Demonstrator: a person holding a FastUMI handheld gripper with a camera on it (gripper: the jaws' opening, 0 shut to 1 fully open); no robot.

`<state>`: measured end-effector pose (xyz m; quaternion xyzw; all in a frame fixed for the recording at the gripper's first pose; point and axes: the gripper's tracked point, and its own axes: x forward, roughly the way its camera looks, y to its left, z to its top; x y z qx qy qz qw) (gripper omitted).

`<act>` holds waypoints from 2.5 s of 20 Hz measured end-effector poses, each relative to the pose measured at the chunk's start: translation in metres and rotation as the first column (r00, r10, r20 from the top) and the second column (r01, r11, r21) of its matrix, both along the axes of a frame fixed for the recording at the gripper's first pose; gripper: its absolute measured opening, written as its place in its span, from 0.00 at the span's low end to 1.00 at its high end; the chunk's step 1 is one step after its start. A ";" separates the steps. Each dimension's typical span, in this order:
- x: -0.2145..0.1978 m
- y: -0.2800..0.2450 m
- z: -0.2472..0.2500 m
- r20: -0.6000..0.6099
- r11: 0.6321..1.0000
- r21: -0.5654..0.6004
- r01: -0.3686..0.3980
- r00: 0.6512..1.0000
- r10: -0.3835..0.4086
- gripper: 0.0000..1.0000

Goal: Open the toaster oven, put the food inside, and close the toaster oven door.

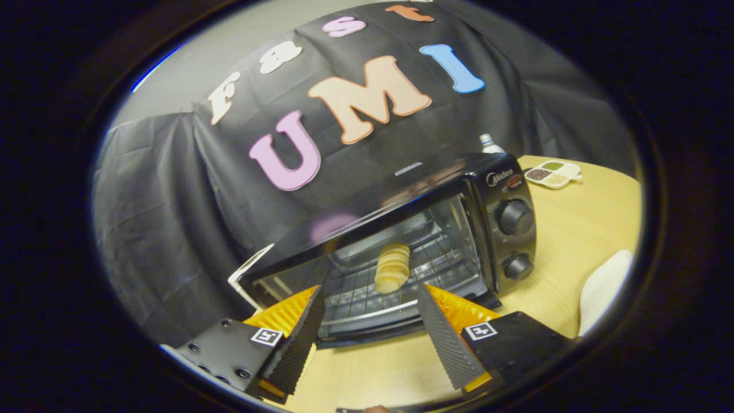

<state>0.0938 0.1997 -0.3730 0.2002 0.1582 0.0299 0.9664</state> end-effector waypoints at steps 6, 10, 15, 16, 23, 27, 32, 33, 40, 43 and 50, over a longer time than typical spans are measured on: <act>-0.094 0.006 -0.032 -0.073 0.989 -0.099 -0.107 0.992 0.100 0.99; -0.132 0.016 -0.069 -0.163 0.979 -0.105 -0.176 0.974 0.157 0.99; -0.152 0.017 -0.095 -0.227 0.967 -0.147 -0.208 0.959 0.172 0.99; -0.150 0.014 -0.099 -0.234 0.967 -0.157 -0.202 0.959 0.162 0.99; -0.138 0.001 -0.113 -0.246 0.967 -0.219 -0.130 0.966 0.074 1.00; -0.131 0.008 -0.094 -0.197 0.975 -0.185 -0.121 0.977 0.084 1.00; -0.104 0.010 -0.043 -0.061 0.979 -0.181 -0.090 0.995 0.080 1.00; -0.097 0.010 -0.032 -0.036 0.979 -0.185 -0.086 0.996 0.080 1.00; -0.024 0.012 0.030 0.063 0.960 -0.275 -0.056 0.995 0.077 0.99; -0.008 0.015 0.054 0.109 0.957 -0.287 -0.043 0.991 0.078 0.99; -0.010 0.007 0.109 0.176 0.954 -0.300 -0.009 0.982 0.065 0.99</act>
